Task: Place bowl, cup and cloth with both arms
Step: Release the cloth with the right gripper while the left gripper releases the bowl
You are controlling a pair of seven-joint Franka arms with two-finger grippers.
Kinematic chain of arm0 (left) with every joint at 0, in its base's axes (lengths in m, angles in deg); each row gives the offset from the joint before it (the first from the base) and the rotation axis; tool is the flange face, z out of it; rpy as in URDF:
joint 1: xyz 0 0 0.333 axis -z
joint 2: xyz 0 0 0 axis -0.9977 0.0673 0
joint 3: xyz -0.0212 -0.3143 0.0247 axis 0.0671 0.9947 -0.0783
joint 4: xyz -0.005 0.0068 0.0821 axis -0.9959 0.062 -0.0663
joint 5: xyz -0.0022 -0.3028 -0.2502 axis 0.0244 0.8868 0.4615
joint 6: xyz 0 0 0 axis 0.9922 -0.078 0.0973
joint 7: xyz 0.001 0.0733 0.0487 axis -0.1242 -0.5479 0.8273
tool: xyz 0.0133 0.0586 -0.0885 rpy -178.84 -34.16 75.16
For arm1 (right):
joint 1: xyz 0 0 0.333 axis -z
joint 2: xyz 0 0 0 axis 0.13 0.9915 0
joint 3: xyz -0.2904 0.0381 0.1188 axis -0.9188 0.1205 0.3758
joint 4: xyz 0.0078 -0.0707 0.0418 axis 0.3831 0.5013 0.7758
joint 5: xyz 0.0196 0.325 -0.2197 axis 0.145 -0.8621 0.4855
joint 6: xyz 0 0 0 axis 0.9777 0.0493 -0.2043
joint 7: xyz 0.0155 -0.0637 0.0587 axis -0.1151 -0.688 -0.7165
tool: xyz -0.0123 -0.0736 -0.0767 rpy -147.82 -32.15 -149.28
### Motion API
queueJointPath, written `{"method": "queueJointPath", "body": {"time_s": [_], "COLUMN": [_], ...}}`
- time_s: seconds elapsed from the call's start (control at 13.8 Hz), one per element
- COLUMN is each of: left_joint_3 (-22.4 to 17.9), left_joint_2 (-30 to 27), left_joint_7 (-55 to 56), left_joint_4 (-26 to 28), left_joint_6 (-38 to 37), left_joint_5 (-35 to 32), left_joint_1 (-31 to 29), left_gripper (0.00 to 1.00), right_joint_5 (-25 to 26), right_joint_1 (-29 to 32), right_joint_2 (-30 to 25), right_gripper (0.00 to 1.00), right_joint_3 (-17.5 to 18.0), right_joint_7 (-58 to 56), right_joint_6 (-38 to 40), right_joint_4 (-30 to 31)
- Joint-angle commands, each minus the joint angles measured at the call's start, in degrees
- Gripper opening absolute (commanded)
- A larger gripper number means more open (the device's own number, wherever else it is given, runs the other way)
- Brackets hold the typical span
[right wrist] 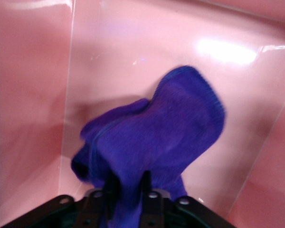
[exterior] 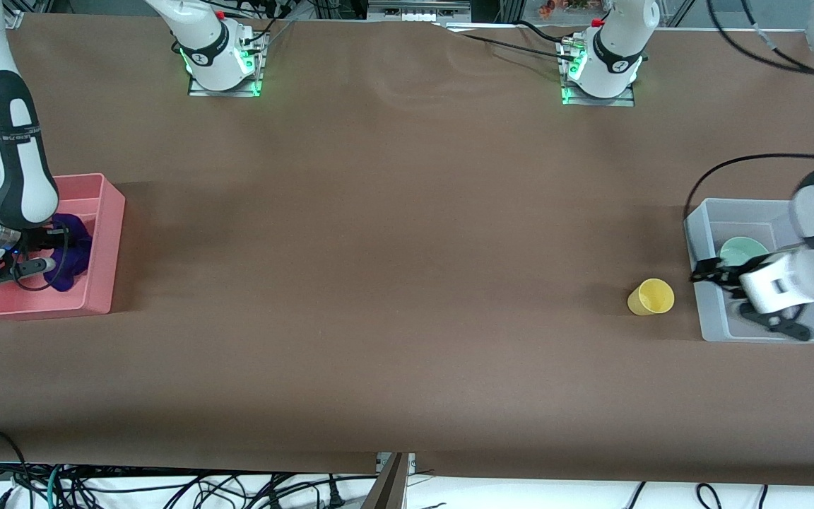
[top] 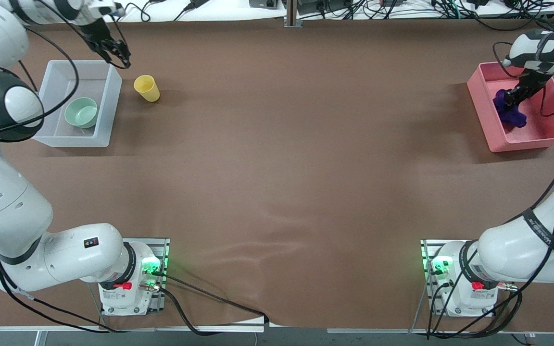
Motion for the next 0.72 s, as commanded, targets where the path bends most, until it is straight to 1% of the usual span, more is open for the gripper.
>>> {"method": "queueJointPath", "body": {"time_s": [0.0,0.07,0.22,0.29,0.36,0.43,0.51,0.58,0.65], "left_joint_3": [-0.4,-0.5,-0.6,-0.6,-0.6,-0.6,-0.6,-0.5,-0.5], "left_joint_2": [3.8,4.7,6.3,6.9,7.6,8.2,8.6,8.8,9.0], "left_joint_7": [1.9,2.0,1.9,2.0,2.1,2.5,2.9,4.1,6.0], "left_joint_4": [0.6,1.1,1.3,1.3,1.3,1.3,1.2,1.2,1.2], "left_joint_6": [1.8,3.1,6.9,8.3,9.6,10.1,10.2,10.2,10.1], "left_joint_5": [-1.6,-1.6,-1.8,-3.1,-4.6,-4.8,-4.8,-4.7,-4.6], "left_joint_1": [0.2,0.2,0.2,0.2,0.2,0.2,0.2,0.3,0.4], "left_gripper": [0.77,0.77,0.77,0.77,0.73,0.49,0.27,0.14,0.03], "right_joint_5": [-1.5,-1.5,-1.4,-1.4,-1.5,-1.4,-0.8,0.1,1.7], "right_joint_1": [0.1,0.1,-0.1,-0.8,-1.6,-2.1,-2.2,-2.3,-2.3], "right_joint_2": [-4.3,-6.1,-9.1,-9.9,-11.1,-12.5,-14.2,-15.6,-16.8], "right_gripper": [1.0,1.0,1.0,1.0,1.0,1.0,1.0,1.0,1.0], "right_joint_3": [0.0,0.1,0.3,0.8,1.9,3.0,5.0,8.2,11.1], "right_joint_7": [-0.8,-0.8,-0.8,-0.3,0.7,3.2,7.7,12.6,17.0], "right_joint_6": [5.3,8.9,16.5,20.1,23.1,25.1,26.9,29.1,31.4], "right_joint_4": [-1.6,-3.0,-7.8,-10.3,-12.2,-13.1,-13.7,-14.6,-15.9]}}
